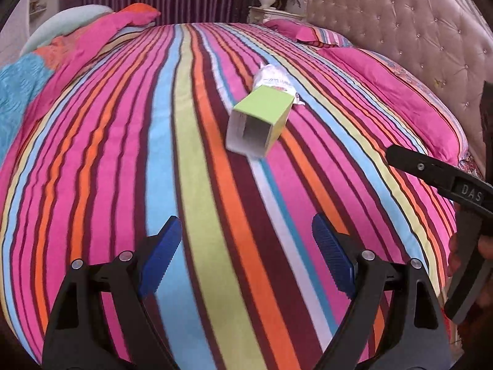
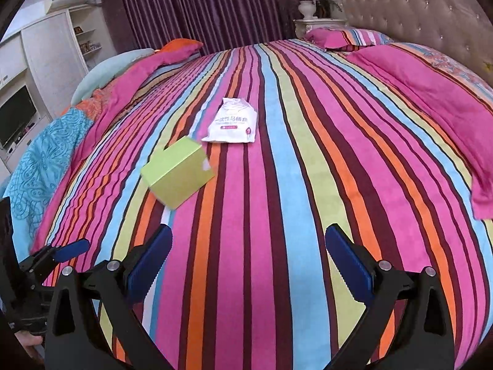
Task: Collect trash
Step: 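Move both tools from the wastebasket toward the yellow-green box and white packet on the bed, then grasp the yellow-green box with the left tool while the right tool grasps the white packet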
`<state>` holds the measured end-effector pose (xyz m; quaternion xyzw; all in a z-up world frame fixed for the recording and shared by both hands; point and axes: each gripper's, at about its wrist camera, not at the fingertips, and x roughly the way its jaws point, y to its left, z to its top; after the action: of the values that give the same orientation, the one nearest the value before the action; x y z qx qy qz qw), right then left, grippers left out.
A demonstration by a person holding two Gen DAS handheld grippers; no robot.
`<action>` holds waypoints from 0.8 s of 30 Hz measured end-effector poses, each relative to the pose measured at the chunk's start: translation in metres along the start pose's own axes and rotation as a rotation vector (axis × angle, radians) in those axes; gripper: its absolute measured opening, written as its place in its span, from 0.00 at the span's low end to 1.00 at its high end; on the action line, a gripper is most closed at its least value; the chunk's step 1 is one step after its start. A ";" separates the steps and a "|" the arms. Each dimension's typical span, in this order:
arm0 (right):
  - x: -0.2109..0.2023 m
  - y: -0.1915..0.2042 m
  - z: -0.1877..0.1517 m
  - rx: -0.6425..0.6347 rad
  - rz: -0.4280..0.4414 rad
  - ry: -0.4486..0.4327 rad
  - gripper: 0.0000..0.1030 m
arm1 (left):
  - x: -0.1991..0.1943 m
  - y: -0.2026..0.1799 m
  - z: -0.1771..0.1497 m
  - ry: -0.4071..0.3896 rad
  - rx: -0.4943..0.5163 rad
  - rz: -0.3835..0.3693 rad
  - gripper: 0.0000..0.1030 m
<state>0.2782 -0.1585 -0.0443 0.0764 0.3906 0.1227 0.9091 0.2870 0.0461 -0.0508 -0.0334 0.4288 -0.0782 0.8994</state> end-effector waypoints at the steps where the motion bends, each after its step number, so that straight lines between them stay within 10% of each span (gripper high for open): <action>1: 0.004 -0.003 0.004 0.007 0.002 0.003 0.92 | 0.005 -0.001 0.006 -0.002 0.005 -0.004 0.82; 24: 0.101 0.011 0.088 -0.059 0.043 0.044 0.92 | 0.082 0.003 0.081 -0.044 0.108 -0.143 0.82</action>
<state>0.4077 -0.1236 -0.0518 0.0553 0.4049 0.1555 0.8993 0.4013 0.0348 -0.0633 -0.0171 0.4007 -0.1645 0.9011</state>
